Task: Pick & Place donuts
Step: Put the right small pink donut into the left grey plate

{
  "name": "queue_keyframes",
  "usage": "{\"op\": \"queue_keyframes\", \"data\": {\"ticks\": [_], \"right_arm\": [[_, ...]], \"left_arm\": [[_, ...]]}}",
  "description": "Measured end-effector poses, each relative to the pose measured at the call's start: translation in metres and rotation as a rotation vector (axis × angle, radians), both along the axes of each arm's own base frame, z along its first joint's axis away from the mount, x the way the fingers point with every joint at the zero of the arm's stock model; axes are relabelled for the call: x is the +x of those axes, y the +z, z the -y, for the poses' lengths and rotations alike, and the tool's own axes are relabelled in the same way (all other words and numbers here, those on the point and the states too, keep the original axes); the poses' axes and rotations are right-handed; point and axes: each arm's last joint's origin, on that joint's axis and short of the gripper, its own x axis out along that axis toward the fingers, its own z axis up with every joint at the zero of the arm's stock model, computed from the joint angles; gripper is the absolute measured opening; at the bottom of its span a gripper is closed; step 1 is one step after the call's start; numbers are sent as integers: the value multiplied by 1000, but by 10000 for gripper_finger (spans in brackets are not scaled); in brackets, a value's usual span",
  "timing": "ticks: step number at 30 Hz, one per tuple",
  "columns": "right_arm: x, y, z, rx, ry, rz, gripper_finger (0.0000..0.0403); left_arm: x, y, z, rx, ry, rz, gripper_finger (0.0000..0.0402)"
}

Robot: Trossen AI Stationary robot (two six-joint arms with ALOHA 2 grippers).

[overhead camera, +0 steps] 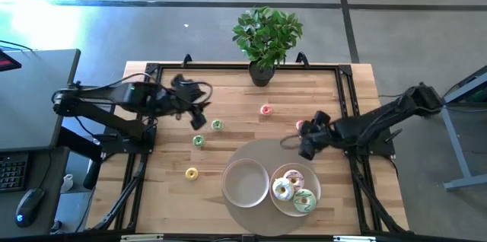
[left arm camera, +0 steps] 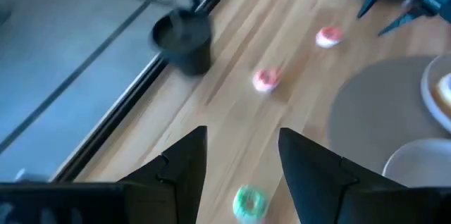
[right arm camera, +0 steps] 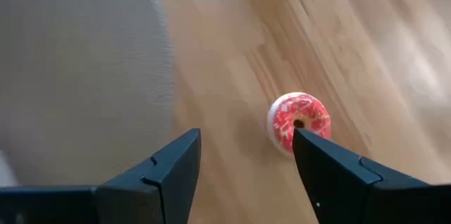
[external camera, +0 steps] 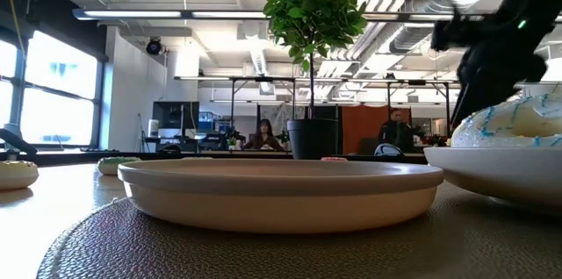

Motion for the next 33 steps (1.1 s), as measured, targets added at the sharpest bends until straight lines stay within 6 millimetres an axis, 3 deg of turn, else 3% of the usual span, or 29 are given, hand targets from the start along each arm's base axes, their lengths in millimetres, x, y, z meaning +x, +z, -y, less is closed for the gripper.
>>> {"op": "queue_keyframes", "data": {"ticks": [3,6,13,20,33], "right_arm": [[3,-14,21,17,-12,-11,222],[8,-16,39,-17,-31,19,222],[5,-18,68,48,-162,-1,222],[3,-19,82,176,-279,29,222],[6,-29,81,191,-374,4,222]], "left_arm": [[-20,6,-3,12,44,-16,172],[-38,3,-6,38,124,-46,172],[-61,-25,-10,25,230,-69,172],[-59,-50,-9,12,242,-116,172],[-56,-48,-9,-12,234,-65,172]]}}
